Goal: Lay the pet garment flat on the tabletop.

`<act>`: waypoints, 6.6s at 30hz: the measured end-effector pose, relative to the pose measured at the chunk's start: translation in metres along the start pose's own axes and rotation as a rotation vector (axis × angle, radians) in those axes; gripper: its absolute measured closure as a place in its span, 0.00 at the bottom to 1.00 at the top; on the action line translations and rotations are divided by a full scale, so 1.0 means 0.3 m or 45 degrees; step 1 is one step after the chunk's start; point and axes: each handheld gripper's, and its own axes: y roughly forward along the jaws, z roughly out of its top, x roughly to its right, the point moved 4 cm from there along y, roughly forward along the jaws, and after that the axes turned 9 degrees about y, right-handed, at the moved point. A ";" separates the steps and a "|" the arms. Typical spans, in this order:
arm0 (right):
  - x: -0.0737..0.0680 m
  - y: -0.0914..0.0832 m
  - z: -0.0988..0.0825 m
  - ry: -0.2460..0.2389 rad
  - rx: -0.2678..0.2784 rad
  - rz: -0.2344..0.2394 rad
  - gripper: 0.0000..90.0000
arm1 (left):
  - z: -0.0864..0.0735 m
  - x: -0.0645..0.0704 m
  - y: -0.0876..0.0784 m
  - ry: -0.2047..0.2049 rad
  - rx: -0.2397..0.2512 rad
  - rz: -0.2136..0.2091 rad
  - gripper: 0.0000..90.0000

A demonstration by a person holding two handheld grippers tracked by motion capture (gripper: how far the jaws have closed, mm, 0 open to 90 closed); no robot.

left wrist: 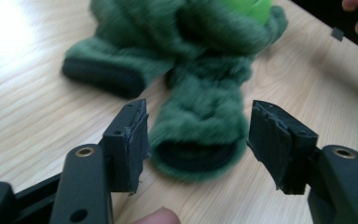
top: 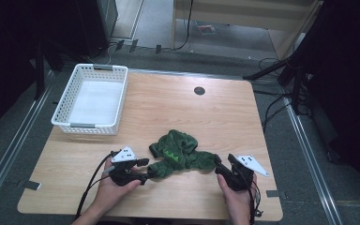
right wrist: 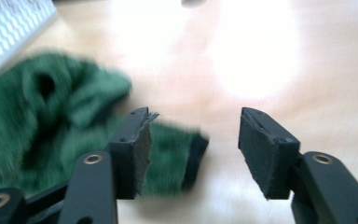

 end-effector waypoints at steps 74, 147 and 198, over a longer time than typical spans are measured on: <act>-0.225 0.240 0.181 -0.148 -0.168 0.339 0.59 | 0.068 -0.125 -0.062 -0.107 0.105 0.036 0.58; -0.200 0.334 0.106 -0.229 -0.378 0.553 0.71 | 0.234 -0.303 0.215 -0.149 -0.071 0.267 0.56; -0.179 0.379 0.052 -0.249 -0.254 0.207 0.80 | 0.230 -0.310 0.155 -0.033 -0.063 0.440 0.60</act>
